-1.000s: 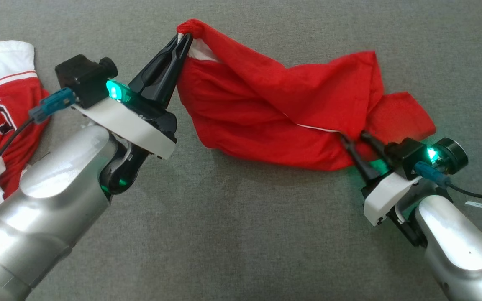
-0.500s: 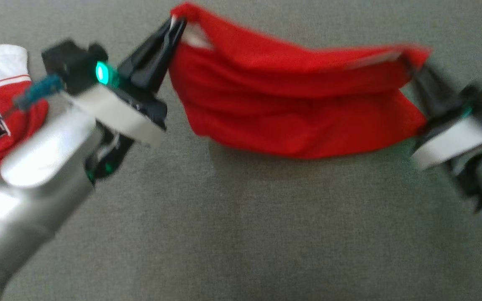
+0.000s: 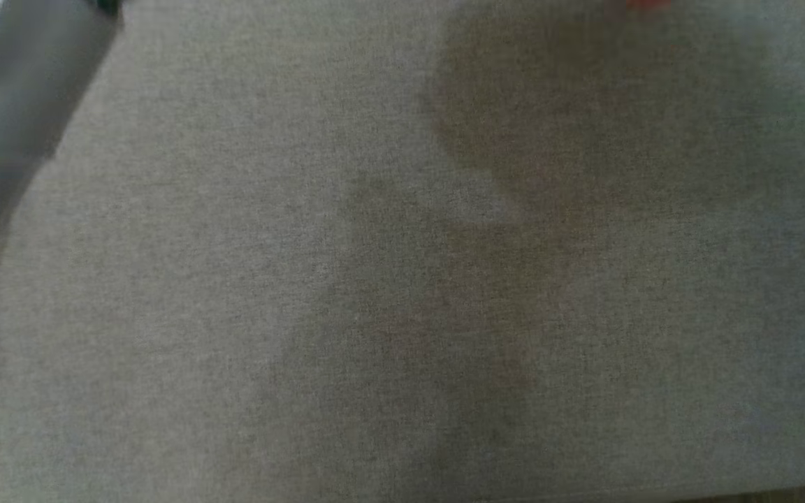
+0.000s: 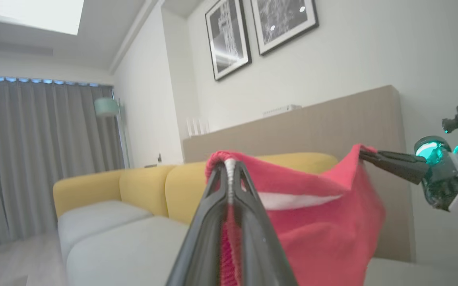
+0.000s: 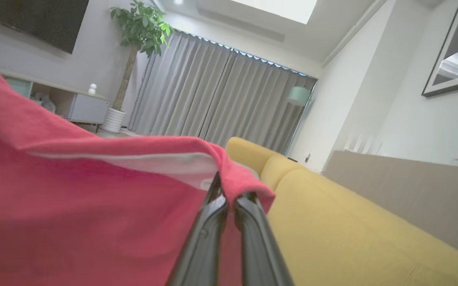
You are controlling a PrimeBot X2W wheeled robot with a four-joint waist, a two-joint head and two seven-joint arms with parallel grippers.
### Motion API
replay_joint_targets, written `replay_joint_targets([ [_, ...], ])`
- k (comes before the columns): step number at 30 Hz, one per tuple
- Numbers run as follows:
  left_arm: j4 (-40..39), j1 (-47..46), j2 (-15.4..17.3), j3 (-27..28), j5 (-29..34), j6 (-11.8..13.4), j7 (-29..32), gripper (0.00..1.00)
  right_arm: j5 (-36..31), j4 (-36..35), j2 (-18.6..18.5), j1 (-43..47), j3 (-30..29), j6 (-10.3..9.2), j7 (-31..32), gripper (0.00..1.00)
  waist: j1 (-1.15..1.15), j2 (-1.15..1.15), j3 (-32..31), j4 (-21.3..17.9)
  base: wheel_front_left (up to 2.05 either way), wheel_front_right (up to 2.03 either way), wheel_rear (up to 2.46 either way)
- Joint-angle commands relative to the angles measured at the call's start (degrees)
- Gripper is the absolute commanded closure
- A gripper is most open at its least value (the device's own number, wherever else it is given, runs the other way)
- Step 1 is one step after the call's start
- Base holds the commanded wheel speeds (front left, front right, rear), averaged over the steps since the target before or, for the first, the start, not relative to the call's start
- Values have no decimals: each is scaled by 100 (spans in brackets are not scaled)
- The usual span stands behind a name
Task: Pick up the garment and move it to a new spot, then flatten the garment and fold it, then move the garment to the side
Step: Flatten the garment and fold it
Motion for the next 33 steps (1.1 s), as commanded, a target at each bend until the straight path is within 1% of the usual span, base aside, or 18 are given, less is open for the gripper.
replay_joint_targets([
  [1, -203, -174, 101, 448, 186, 9, -20, 100, -51, -123, -103, -4, -70, 37, -80, 100, -2, 0, 81, -13, 0, 0, 0],
  [3, -381, 29, -13, 729, 340, 9, -20, 100, -93, -132, -132, -38, -195, 37, -172, 100, -2, 0, 76, -20, 0, 0, 0],
  [4, -482, 198, -38, 776, 395, 9, -20, 100, -98, -147, -129, 35, -280, 37, -222, 100, -2, 0, 49, -23, 0, 0, 0],
  [7, -781, 891, 42, 602, 446, 9, -20, 100, -96, -308, -115, 628, -434, 37, -224, 100, -2, 0, -74, -50, 0, 0, 0],
  [10, -1057, 1752, 229, 362, 572, 9, -20, 100, 17, -667, -44, 1611, -579, 37, -61, 100, -2, 0, -179, -77, 0, 0, 0],
  [12, -1197, 2412, 321, 220, 716, 9, -20, 100, 42, -1008, 52, 2417, -719, 37, 87, 100, -2, 0, -240, -95, 0, 0, 0],
  [16, -1311, 3816, 377, -99, 837, 9, -20, 100, 40, -1694, 424, 4082, -1037, 37, 392, 100, -2, 0, -419, -178, 0, 0, 0],
  [17, -1311, 3816, 377, -99, 837, 9, -20, 100, 40, -1694, 424, 4082, -1037, 37, 392, 100, -2, 0, -419, -178, 0, 0, 0],
  [19, -1340, 4378, 444, -317, 1009, 9, -20, 100, -14, -2025, 627, 4833, -1220, 37, 517, 100, -2, 0, -538, -229, 0, 0, 0],
  [21, -1372, 4891, 481, -404, 1156, 9, -20, 100, -3, -2357, 815, 5558, -1383, 37, 661, 100, -2, 0, -668, -273, 0, 0, 0],
  [25, -1502, 5852, 541, -269, 1380, 9, -20, 100, 92, -3085, 1111, 6905, -1777, 37, 927, 100, -2, 0, -904, -341, 0, 0, 0],
  [28, -1727, 6423, 621, -123, 1497, 9, -20, 100, 183, -3691, 1250, 7658, -2136, 37, 1085, 100, -2, 0, -993, -351, 0, 0, 0],
  [31, -1977, 6754, 709, -24, 1585, 9, -20, 100, 233, -4150, 1269, 8019, -2458, 37, 1220, 100, -2, 0, -1020, -313, 0, 0, 0],
  [33, -2129, 6786, 667, 74, 1588, 9, -20, 100, 305, -4302, 1247, 8022, -2616, 37, 1296, 100, -2, 0, -993, -226, 0, 0, 0],
])
